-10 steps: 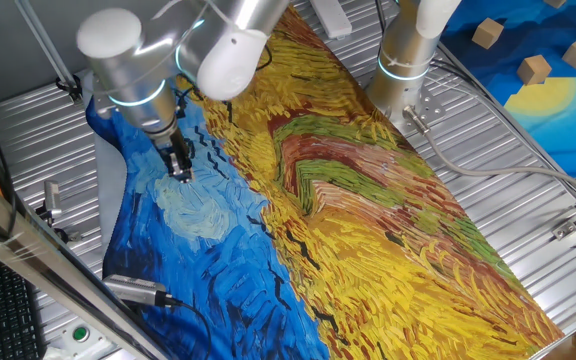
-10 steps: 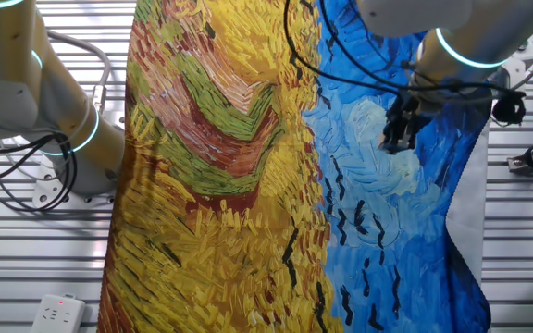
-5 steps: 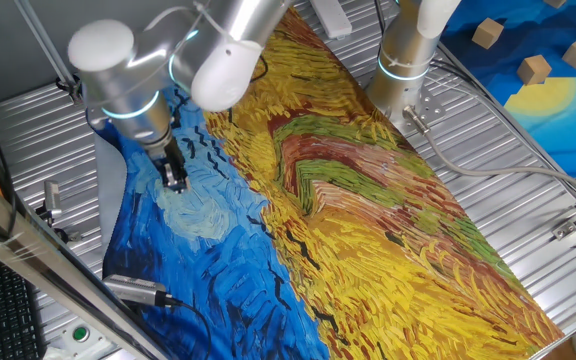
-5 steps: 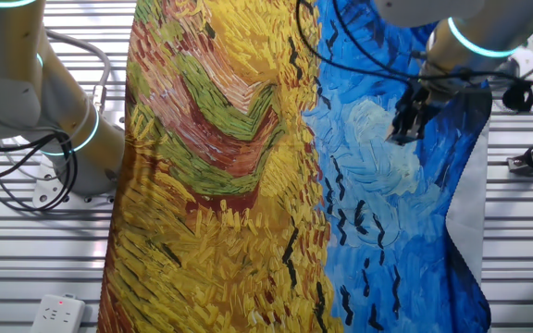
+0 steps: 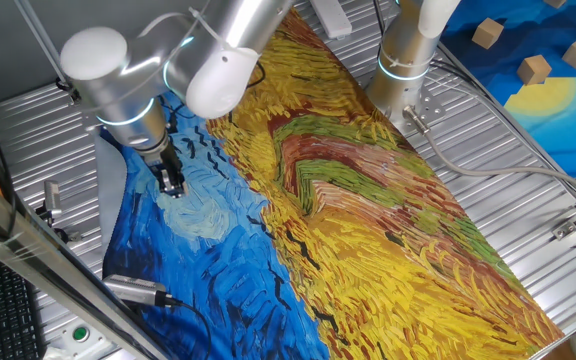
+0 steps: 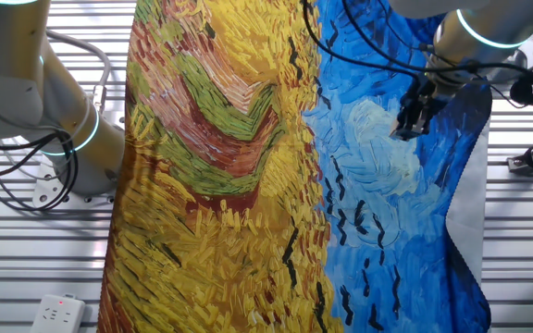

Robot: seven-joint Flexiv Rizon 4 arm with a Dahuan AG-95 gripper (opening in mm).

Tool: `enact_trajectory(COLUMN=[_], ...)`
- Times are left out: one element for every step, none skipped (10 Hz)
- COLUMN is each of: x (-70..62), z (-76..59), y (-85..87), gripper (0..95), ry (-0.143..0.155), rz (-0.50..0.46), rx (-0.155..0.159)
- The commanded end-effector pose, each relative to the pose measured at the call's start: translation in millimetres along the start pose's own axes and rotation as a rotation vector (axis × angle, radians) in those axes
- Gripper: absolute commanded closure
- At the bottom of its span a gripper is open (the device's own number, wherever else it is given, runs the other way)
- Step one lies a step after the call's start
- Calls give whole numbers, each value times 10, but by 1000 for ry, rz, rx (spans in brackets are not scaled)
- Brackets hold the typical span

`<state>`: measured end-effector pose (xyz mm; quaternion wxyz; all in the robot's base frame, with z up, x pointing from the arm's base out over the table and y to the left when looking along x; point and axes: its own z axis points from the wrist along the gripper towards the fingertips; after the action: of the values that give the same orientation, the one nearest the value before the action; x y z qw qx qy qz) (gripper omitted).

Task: Pick up the small block on the left and move it to the right

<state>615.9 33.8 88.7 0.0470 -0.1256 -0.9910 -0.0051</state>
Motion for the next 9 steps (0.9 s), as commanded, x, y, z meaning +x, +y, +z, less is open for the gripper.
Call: enact_trajectory(x=[-14, -25, -32, -42, -47, -49, -49, -49, -47], z=[-24, -54, -72, -98, -113, -120, -118, -116, -102], y=[26, 57, 78, 109, 126, 134, 134, 133, 123], gripper=[950, 950, 950, 950, 950, 950, 950, 950, 950], ry=[4, 7, 8, 9, 12, 15, 15, 17, 17], rz=[2, 4, 4, 4, 4, 4, 3, 4, 4], rx=[1, 2, 2, 0, 0, -1, -2, -1, 1])
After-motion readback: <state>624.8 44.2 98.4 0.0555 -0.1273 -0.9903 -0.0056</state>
